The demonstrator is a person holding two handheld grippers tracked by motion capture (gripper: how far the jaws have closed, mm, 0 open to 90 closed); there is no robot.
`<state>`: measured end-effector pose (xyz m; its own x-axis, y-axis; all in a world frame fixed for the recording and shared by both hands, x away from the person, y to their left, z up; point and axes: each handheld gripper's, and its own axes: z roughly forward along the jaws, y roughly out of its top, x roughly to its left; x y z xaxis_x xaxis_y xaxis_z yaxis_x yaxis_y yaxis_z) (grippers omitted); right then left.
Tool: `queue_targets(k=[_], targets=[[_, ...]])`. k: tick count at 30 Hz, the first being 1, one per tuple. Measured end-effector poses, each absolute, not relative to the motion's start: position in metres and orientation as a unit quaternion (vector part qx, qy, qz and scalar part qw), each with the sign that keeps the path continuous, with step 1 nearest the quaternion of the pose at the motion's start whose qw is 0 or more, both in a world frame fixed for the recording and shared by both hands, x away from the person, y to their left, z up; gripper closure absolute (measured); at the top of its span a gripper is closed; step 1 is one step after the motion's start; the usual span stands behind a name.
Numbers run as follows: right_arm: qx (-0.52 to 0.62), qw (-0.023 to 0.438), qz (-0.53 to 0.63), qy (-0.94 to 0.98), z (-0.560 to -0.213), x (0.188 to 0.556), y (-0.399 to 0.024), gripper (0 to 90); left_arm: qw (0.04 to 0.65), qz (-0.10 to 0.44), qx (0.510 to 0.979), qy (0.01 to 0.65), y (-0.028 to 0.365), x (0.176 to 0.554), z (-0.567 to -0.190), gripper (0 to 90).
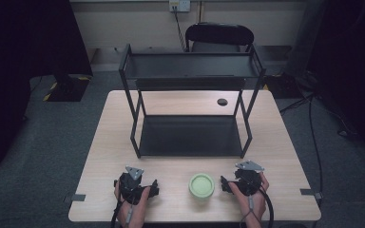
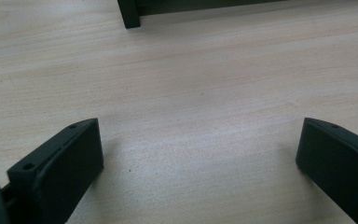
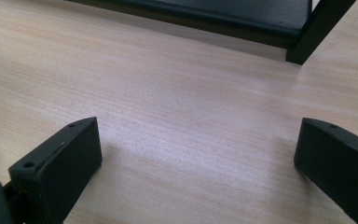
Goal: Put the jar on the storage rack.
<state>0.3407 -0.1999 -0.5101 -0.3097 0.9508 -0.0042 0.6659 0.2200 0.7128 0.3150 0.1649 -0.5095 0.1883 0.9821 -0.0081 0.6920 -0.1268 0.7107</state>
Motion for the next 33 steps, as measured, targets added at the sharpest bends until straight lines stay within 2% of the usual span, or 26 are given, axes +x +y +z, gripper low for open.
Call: queue_targets(k=[33], targets=[[0.542, 0.226, 0.327, 0.741, -0.509, 0.331, -0.199, 1.9, 0.299, 0.242, 0.710, 0.589, 0.165, 0.315, -0.509, 0.0]])
